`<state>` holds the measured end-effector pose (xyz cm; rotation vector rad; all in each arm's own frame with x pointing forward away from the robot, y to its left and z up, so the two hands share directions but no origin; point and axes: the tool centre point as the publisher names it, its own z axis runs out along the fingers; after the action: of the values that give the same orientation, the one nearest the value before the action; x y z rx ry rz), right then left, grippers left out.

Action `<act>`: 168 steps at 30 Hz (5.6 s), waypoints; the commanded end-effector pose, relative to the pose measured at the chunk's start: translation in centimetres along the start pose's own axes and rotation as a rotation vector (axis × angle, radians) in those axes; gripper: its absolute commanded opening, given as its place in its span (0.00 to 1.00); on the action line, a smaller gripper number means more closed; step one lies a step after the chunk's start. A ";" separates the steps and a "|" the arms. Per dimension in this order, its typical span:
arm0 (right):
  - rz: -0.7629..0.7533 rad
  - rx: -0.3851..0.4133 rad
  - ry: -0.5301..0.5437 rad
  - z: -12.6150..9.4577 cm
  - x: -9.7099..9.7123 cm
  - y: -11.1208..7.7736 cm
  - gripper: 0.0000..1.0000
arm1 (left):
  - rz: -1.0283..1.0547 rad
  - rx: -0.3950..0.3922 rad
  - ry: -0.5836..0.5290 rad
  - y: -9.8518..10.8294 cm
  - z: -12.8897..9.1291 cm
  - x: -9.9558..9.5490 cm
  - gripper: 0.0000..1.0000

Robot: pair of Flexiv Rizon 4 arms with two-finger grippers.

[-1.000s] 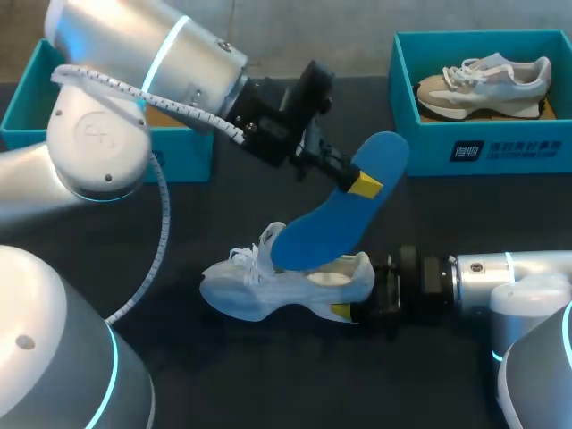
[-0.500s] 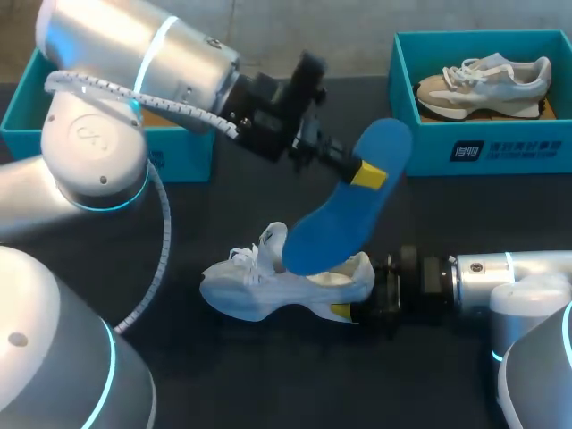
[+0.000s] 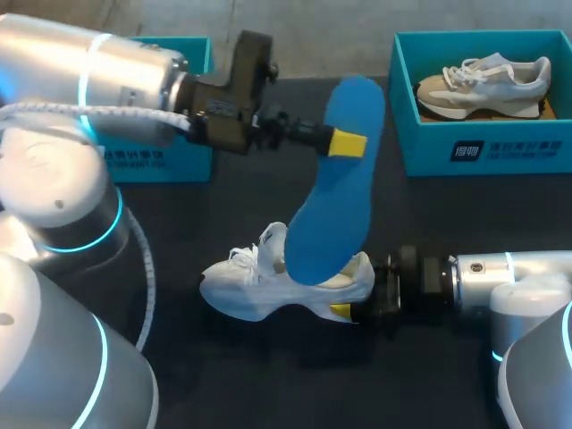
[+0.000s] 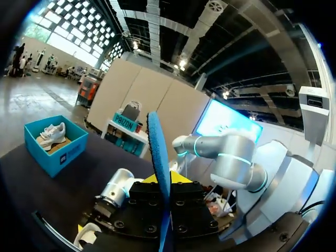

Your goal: Take the shoe out of the shoebox, open the shoe tongue, remove and reinsert the insole, then place the shoe into the shoebox

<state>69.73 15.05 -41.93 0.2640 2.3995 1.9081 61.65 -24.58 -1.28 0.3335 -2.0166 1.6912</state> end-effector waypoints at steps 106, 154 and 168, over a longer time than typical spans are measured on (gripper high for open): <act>-0.024 0.022 -0.029 -3.6 0.3 -0.2 1.00 | -0.056 0.151 0.082 -0.8 -9.4 7.2 0.00; 0.019 1.101 -0.020 -7.3 -1.0 9.7 1.00 | -0.056 0.151 0.082 -0.8 -9.4 7.2 0.00; 0.008 1.287 0.005 -5.0 -2.0 10.6 1.00 | -0.056 0.151 0.082 -0.8 -9.4 7.2 0.00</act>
<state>71.36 11.27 -30.10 0.2922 3.1158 0.5339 57.84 -14.59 4.25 0.3635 -1.8116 1.7943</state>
